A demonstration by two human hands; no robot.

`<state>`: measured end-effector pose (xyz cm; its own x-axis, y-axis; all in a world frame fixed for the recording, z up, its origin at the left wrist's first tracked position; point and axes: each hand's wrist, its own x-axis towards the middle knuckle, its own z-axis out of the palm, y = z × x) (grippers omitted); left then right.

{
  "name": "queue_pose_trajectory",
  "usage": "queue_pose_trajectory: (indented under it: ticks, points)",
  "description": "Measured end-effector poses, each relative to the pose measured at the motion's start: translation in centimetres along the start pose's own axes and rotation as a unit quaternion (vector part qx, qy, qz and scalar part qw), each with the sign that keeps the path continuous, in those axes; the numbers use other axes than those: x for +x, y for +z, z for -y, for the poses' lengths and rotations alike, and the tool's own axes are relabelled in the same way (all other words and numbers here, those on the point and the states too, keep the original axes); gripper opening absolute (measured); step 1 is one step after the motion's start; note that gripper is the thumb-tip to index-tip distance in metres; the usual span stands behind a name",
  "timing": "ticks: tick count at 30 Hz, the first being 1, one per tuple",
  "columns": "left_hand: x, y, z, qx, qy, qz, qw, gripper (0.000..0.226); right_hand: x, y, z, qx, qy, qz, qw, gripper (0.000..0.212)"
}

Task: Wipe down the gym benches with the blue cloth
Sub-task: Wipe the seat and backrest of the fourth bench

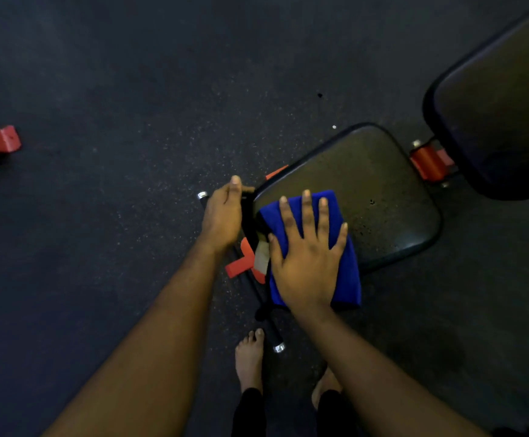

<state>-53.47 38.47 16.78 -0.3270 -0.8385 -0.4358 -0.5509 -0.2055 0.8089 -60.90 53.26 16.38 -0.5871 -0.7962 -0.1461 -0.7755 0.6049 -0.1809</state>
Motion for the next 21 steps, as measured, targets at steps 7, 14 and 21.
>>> queue_pose_trajectory:
  ticks: [7,14,21]
  points:
    - [0.7,-0.2,-0.5,0.075,0.046,0.010,0.996,0.044,-2.4,0.1,-2.2,0.018,-0.034,0.006,0.999,0.062]
    - [0.8,-0.7,-0.4,0.103,0.078,0.026,0.991,0.045,-3.2,1.5,3.7,0.052,0.185,-0.046,0.980,0.065]
    - [0.6,-0.8,-0.5,0.111,0.098,0.020,0.989,0.046,-1.8,0.3,-3.6,0.070,0.164,-0.079,0.981,0.060]
